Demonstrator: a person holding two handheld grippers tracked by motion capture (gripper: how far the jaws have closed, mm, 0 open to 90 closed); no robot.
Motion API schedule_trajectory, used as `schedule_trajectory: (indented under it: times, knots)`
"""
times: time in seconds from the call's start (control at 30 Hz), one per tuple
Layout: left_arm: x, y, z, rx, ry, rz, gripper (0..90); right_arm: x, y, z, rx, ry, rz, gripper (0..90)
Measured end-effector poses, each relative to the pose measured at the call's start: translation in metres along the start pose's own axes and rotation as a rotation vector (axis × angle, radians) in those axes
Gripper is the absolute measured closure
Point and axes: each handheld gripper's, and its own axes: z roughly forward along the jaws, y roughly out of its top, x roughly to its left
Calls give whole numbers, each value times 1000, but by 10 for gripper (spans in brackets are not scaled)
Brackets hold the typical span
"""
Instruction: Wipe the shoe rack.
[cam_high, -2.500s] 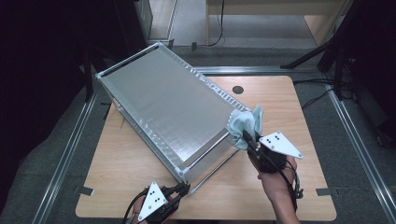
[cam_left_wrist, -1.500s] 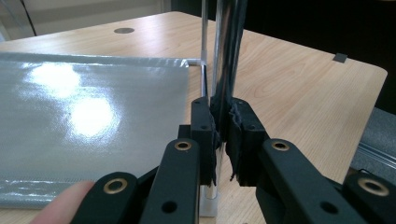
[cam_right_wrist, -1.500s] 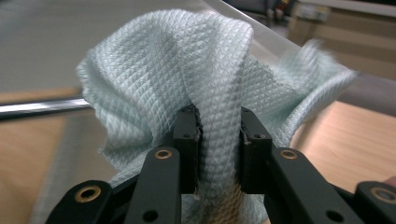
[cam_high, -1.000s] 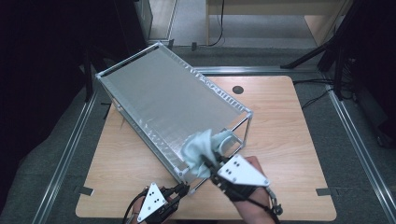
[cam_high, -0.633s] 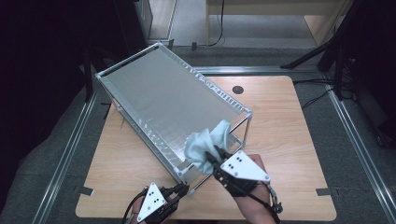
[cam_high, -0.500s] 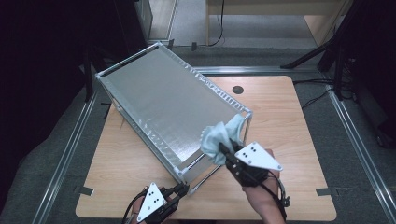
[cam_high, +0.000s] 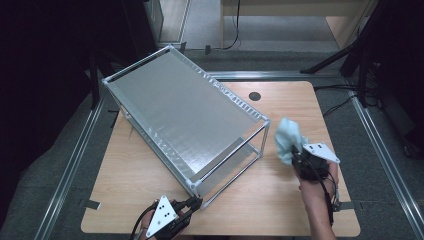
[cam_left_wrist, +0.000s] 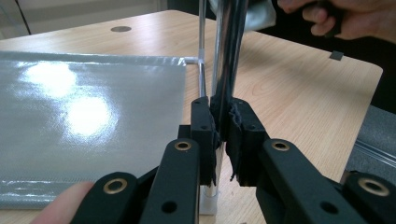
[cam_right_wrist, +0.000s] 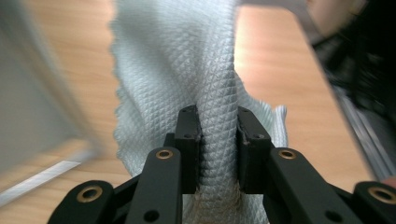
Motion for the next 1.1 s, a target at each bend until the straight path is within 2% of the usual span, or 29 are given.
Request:
schedule_trajectory:
  times: [0.07, 0.13, 0.23, 0.27, 0.33, 0.37, 0.4, 0.47, 0.53, 0.57, 0.6, 0.67, 0.73, 0.87, 0.93, 0.97, 1.03, 1.1]
  knots:
    - [0, 0, 0, 1, 1, 1, 820, -17, -7, 6, 31, -33, 38, 753]
    - [0, 0, 0, 1, 1, 1, 820, -29, -14, 11, 79, -100, 45, 756]
    - [0, 0, 1, 1, -2, -5, 820, -39, -23, 17, 128, -98, 81, 736]
    - [1, 0, 1, 1, -4, -7, 820, -42, -25, 19, 140, -83, 93, 701]
    - [1, 1, 1, 4, -6, -8, 819, -43, -24, 17, 125, -53, 128, 584]
    - [1, 1, 1, 4, -5, -7, 820, -43, -19, 10, 90, -55, 152, 533]
    - [1, 1, 1, 4, -5, -8, 820, -41, -14, 6, 62, -57, 155, 491]
    - [0, 0, 1, 3, -4, -12, 820, -34, 2, -12, -29, -43, 149, 446]
    - [0, 0, 1, 1, 0, -11, 820, -23, 12, -25, -99, 3, 107, 444]
    - [0, 0, 1, 1, 2, -14, 820, -18, 15, -29, -115, 32, 89, 454]
    - [-1, 0, 2, 1, 3, -17, 819, -8, 18, -32, -131, 95, 55, 467]
    - [-1, 1, 2, 1, 5, -20, 818, 9, 19, -31, -140, 180, -2, 487]
    - [0, 1, 3, 0, 3, -25, 818, 27, 17, -24, -128, 227, -50, 499]
    - [0, 1, 4, -3, -4, -30, 817, 55, 16, -4, -96, 277, -104, 550]
    - [0, 1, 6, -3, -5, -30, 817, 63, 18, 6, -103, 272, -120, 606]
    - [-1, 2, 7, -2, -7, -29, 817, 64, 19, 9, -110, 263, -114, 642]
    - [-1, 2, 9, -2, -8, -28, 817, 65, 21, 19, -101, 251, -68, 753]
    - [-2, 4, 12, -1, -5, -28, 818, 66, 22, 24, -104, 229, -60, 817]
